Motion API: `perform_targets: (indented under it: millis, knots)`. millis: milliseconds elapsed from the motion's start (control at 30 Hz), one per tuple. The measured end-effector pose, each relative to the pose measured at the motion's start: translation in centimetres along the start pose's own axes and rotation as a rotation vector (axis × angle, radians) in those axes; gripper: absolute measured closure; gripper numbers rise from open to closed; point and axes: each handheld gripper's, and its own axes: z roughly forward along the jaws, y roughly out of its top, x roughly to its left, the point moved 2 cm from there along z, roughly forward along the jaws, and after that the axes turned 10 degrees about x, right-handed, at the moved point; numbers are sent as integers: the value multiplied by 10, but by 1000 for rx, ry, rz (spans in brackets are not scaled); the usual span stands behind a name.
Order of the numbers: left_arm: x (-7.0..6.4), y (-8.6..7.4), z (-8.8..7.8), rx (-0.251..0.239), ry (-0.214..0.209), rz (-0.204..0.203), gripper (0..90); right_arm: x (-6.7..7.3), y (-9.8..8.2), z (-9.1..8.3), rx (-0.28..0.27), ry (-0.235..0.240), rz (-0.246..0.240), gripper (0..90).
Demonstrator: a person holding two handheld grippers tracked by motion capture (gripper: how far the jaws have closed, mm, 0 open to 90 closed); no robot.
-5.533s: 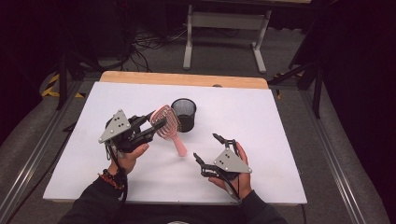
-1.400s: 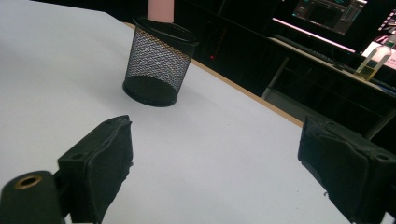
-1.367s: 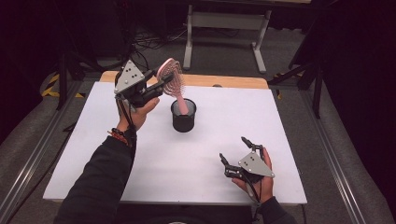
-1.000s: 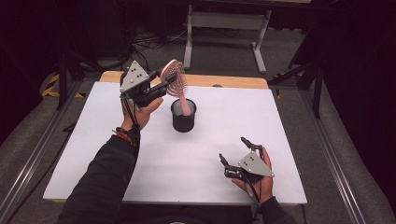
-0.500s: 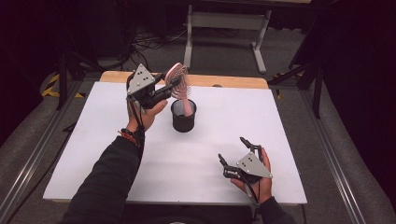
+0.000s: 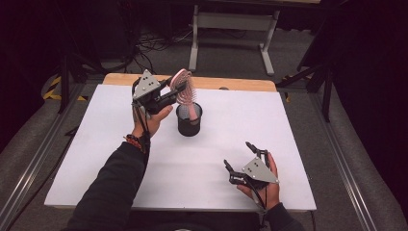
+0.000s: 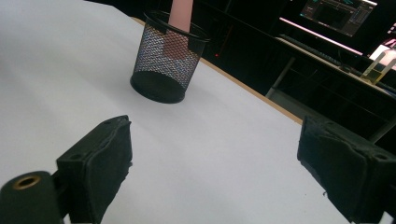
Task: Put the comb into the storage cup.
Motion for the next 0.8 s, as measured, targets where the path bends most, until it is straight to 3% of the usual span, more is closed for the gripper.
perform_targets:
  millis: [800]
  knots:
    - [-2, -21, 14, 53, 6, -18, 642, 2, -1, 2, 14, 10, -11, 111]
